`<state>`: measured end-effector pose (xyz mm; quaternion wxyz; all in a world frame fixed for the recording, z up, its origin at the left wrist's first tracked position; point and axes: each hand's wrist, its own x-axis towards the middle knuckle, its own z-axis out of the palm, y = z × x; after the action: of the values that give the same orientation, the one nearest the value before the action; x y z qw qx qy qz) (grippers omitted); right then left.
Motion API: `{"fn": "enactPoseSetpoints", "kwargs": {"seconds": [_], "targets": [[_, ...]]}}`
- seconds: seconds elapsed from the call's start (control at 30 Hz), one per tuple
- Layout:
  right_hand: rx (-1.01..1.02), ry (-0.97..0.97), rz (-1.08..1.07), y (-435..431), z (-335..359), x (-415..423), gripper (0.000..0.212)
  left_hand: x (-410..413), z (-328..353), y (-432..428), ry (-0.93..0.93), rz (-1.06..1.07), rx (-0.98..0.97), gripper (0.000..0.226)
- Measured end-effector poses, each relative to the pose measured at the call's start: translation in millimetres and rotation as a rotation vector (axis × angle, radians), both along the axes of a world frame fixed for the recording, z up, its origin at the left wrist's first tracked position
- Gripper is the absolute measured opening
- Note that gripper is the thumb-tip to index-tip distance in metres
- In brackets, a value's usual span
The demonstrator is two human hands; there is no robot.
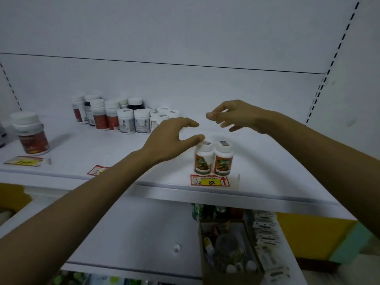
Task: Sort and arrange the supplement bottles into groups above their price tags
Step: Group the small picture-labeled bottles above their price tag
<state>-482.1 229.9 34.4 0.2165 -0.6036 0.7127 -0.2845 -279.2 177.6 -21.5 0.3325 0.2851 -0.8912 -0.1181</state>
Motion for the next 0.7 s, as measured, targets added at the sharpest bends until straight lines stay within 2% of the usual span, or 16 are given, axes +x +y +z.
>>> {"fn": "enactPoseSetpoints", "kwargs": {"seconds": [0.1, 0.23, 0.4, 0.53, 0.7], "targets": [[-0.003, 0.072, 0.054, -28, 11, 22, 0.04, 17, 3, -18, -0.01, 0.054, 0.007, 0.043], [-0.015, 0.209, 0.136, -70, 17, 63, 0.039, 47, -3, -45, -0.06, 0.101, 0.017, 0.04], [-0.121, 0.615, 0.07, -125, 25, 104, 0.04, 80, -9, -87, -0.055, 0.119, 0.073, 0.035], [0.006, 0.793, -0.008, -165, 21, 120, 0.047, 97, -12, -120, -0.055, 0.09, 0.1, 0.031], [0.156, 0.853, -0.105, -197, -1, 127, 0.041, 104, -19, -153, -0.059, 0.029, 0.127, 0.033]]}}
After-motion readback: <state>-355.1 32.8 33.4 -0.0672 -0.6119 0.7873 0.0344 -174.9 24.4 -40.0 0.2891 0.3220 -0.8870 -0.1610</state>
